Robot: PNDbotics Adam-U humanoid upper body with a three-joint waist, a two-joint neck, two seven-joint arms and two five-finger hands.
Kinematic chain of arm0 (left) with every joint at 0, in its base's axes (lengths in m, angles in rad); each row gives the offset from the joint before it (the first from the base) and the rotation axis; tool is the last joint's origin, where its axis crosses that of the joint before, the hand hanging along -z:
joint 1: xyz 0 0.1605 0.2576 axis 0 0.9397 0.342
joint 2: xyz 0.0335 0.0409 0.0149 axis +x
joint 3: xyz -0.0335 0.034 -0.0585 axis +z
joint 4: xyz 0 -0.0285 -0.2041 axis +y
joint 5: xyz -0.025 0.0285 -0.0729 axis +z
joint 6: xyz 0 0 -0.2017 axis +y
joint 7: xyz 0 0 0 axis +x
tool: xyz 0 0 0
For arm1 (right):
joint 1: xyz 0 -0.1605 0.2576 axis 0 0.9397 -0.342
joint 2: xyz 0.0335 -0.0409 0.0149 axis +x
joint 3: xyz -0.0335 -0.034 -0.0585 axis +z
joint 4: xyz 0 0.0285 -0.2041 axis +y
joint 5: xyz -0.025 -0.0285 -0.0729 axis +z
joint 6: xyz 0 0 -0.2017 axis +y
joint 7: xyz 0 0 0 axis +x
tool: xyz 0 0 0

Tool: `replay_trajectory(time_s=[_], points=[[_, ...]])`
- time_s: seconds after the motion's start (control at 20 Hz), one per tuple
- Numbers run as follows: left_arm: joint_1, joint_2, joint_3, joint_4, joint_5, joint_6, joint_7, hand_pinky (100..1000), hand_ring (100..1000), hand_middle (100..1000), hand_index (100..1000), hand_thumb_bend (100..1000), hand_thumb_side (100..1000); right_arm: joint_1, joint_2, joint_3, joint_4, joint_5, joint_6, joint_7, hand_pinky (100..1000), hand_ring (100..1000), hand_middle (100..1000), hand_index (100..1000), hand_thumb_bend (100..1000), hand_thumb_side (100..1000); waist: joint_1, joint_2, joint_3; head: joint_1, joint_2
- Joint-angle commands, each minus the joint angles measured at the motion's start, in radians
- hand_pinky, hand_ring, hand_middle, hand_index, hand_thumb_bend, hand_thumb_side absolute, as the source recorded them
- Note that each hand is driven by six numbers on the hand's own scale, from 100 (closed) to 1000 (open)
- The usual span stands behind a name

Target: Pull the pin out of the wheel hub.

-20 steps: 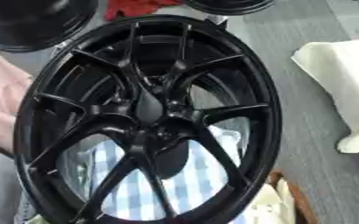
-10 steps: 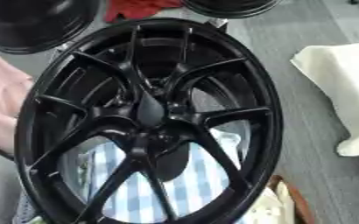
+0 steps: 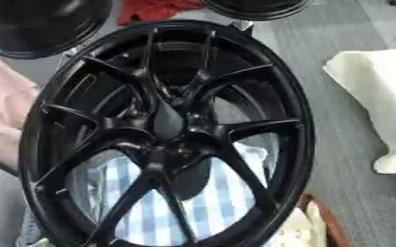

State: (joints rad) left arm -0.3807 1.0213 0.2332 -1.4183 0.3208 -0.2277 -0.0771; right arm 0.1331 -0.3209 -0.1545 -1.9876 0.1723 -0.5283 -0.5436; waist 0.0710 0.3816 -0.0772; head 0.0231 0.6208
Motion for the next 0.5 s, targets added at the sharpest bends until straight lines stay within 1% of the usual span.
replay_trajectory(time_s=[0.05,0.15,0.35,0.4,0.5], points=[[0.019,-0.015,0.028,-0.179,0.171,0.003,0.14,849,640,674,773,100,647,0.002,-0.02,-0.008,-0.012,0.0,-0.007,-0.002,798,712,654,666,100,323,-0.002,-0.024,0.005,0.002,-0.011],[0.052,-0.062,0.028,-0.294,0.227,0.014,0.203,848,641,674,773,100,654,0.001,-0.022,-0.008,-0.012,-0.001,-0.009,-0.002,798,713,655,667,100,322,-0.003,-0.024,0.005,-0.001,-0.011],[0.113,-0.191,0.022,-0.5,0.253,0.053,0.281,846,642,670,771,100,664,0.0,-0.025,-0.008,-0.012,-0.002,-0.014,-0.003,797,713,655,666,100,314,-0.008,-0.023,0.0,-0.004,-0.012],[0.125,-0.221,0.022,-0.539,0.253,0.064,0.296,846,642,667,769,100,668,-0.001,-0.025,-0.008,-0.012,-0.003,-0.015,-0.003,797,713,656,667,100,312,-0.01,-0.022,-0.001,-0.004,-0.013],[0.139,-0.282,0.02,-0.571,0.243,0.072,0.314,846,642,666,769,100,671,-0.001,-0.025,-0.008,-0.012,-0.003,-0.018,-0.003,797,713,656,667,100,311,-0.013,-0.022,-0.004,0.0,-0.015]])
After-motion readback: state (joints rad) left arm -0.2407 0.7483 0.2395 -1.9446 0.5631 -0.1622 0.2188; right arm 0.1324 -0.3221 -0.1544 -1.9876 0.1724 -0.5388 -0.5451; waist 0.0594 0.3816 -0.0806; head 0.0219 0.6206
